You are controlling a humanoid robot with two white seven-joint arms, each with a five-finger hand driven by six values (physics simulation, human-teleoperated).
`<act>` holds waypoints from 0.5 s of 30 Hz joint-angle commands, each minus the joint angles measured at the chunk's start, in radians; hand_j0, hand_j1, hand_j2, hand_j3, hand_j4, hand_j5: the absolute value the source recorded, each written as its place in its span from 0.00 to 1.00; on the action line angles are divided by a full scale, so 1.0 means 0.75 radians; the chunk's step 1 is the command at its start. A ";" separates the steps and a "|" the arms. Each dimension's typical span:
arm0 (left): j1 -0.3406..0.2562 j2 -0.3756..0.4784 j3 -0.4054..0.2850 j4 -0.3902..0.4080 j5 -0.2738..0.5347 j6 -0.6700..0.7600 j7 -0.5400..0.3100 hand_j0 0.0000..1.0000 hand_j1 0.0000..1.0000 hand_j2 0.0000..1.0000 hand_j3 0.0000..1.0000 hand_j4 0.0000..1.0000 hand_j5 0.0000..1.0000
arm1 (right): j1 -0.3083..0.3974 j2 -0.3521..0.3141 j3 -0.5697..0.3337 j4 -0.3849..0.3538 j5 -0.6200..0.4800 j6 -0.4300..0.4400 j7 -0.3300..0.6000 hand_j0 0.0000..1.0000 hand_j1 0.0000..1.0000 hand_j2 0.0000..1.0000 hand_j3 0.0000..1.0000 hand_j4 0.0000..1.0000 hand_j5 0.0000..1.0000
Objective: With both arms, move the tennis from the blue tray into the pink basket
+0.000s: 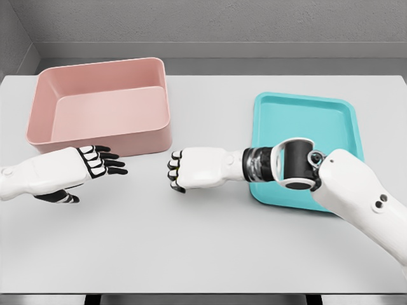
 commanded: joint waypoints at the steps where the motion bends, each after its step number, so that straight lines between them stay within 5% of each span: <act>1: 0.000 0.002 0.000 0.001 0.007 0.001 0.001 1.00 1.00 1.00 1.00 1.00 1.00 | -0.002 0.004 0.010 0.017 -0.001 0.003 -0.001 0.43 0.43 0.43 0.43 0.43 0.43; 15: 0.002 0.002 0.000 0.001 0.009 0.001 0.001 1.00 1.00 1.00 1.00 1.00 1.00 | -0.010 0.109 0.051 0.023 0.009 0.003 0.028 0.43 0.43 0.43 0.43 0.43 0.43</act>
